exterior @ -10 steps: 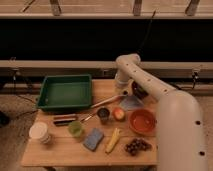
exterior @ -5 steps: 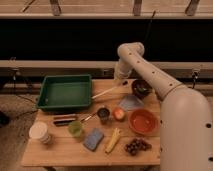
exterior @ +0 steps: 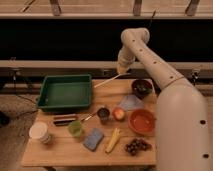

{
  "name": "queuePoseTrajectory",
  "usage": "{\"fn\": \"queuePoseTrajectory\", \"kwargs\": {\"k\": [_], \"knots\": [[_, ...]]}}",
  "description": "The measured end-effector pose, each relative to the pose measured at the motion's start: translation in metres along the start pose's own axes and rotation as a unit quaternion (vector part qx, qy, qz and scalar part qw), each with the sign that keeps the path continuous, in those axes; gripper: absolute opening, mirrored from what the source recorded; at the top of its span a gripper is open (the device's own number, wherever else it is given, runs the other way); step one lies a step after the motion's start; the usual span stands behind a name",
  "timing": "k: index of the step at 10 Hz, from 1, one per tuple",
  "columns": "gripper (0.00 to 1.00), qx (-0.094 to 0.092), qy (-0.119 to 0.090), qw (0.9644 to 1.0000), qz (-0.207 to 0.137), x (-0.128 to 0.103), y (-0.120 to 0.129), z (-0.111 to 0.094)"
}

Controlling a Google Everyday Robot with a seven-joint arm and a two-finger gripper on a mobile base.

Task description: Place brush in tray

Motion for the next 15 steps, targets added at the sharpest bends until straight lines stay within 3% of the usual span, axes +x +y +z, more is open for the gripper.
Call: {"fn": "queuePoseTrajectory", "kwargs": {"k": [2,4,7,11,15], "knots": [[0.00,0.012,0.000,0.9999,0.003,0.001,-0.014,-0.027],[0.00,0.018,-0.013,0.9997,-0.006,-0.013,-0.019,-0.049],[0.00,0.016,-0.052,0.9977,-0.039,-0.063,-0.010,-0.062],[0.00,-0.016,-0.107,0.9912,-0.077,-0.139,0.012,-0.040],[0.00,-0.047,-0.139,0.9848,-0.094,-0.192,0.004,-0.009]]}}
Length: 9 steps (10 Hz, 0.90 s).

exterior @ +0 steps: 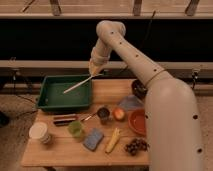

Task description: Place brush in tray

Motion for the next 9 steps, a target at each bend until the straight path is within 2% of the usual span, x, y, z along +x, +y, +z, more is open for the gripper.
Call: {"fn": "queuePoseTrajectory", "kwargs": {"k": [3,6,7,9], "knots": [[0.00,-0.005,-0.020,0.9998,0.000,-0.012,-0.008,0.024],[0.04,0.001,-0.050,0.9988,0.001,-0.033,-0.017,0.041],[0.18,0.012,-0.072,0.9973,0.003,-0.042,-0.021,0.042],[0.36,0.027,-0.091,0.9955,0.000,-0.053,-0.024,0.043]]}}
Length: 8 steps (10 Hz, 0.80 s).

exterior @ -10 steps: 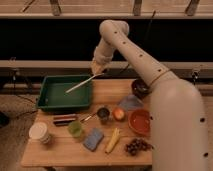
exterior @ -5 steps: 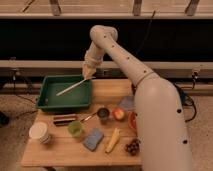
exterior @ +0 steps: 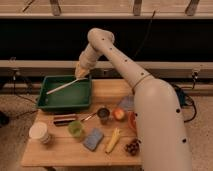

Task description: Place brush in tray

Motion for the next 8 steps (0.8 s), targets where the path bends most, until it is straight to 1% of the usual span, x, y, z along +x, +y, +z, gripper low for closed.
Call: {"fn": "queuePoseTrajectory", "kwargs": {"k": [1,2,8], "knots": [[0.47,0.010,-0.015,0.9998,-0.002,-0.0042,-0.0010,0.0014],[0.51,0.012,-0.018,0.9998,-0.001,-0.0030,-0.0004,0.0003],[0.51,0.012,-0.018,0.9998,-0.001,-0.0034,-0.0005,0.0004]]}}
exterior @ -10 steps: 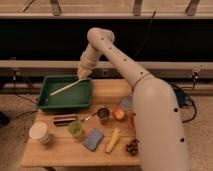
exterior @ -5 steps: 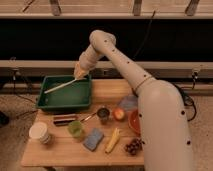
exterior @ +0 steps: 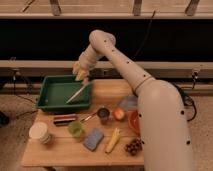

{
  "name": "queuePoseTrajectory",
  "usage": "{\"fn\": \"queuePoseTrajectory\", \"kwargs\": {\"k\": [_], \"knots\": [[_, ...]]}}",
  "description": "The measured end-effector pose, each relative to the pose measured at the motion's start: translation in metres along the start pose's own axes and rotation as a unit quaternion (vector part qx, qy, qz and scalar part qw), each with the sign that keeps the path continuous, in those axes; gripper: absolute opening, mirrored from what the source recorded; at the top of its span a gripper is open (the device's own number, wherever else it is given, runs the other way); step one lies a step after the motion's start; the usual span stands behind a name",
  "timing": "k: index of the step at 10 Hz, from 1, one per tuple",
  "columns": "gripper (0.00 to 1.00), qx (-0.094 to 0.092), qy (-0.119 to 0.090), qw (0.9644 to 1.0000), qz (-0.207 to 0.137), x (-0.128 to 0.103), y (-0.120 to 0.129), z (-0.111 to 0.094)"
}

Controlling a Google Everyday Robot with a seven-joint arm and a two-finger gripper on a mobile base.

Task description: Place brush in tray

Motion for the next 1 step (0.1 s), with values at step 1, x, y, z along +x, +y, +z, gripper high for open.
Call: {"fn": "queuePoseTrajectory", "kwargs": {"k": [1], "knots": [[0.51,0.000,0.000,1.0000,0.000,-0.0003,-0.0001,0.0002]]}}
